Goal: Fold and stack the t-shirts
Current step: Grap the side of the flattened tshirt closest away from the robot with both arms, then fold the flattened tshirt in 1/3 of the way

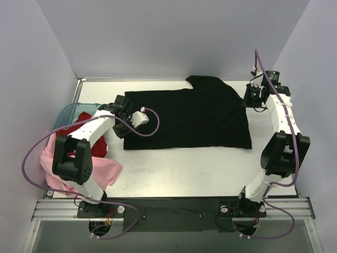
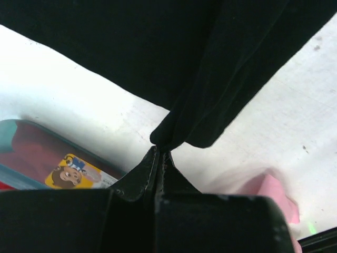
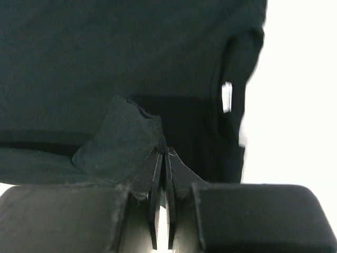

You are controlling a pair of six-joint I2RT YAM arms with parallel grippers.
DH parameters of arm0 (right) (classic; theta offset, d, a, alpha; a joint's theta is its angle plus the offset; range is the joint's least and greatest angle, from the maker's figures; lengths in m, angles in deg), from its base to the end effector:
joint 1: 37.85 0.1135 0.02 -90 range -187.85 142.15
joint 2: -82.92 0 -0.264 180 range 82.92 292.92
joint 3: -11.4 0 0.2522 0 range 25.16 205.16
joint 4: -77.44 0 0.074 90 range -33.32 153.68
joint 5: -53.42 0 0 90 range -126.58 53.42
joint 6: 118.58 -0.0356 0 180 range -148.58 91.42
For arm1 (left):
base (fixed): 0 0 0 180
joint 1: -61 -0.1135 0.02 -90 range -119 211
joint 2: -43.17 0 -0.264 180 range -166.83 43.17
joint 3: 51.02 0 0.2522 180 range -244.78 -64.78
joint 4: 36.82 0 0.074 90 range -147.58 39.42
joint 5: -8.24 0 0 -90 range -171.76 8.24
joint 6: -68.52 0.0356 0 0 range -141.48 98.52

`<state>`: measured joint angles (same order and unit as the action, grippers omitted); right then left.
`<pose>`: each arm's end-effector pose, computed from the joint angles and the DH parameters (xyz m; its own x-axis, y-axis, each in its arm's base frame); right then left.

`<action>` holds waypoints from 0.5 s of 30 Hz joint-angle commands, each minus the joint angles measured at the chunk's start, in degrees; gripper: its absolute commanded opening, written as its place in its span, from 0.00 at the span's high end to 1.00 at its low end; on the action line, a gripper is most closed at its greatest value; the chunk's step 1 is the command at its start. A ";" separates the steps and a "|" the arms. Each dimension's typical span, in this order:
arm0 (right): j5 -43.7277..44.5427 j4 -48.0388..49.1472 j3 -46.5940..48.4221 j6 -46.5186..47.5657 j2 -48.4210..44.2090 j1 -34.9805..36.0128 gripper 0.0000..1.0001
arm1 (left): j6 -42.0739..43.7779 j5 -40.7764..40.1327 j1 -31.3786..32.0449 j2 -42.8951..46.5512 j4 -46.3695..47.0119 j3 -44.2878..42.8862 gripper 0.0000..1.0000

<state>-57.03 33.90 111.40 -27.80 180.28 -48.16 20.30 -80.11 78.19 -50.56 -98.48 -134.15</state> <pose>0.3829 -0.0570 0.3167 -0.6429 0.1040 -0.7589 -0.1009 0.9706 0.2184 0.3039 -0.0951 0.2262 -0.4761 0.8444 -0.2455 0.8328 0.5226 0.1826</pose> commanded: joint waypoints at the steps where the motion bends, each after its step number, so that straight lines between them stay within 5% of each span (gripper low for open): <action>1: -8.46 3.41 7.70 4.67 6.69 1.60 1.00 | 0.15 -0.77 -1.37 -5.13 0.52 -5.07 1.00; 15: -12.95 8.77 14.92 8.72 16.71 2.57 1.00 | -2.75 -1.12 -2.07 -11.03 3.60 -9.83 1.00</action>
<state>-67.78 40.22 123.07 -21.25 195.74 -45.73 19.07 -81.01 76.57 -60.68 -96.51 -141.97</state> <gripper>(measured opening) 0.004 0.022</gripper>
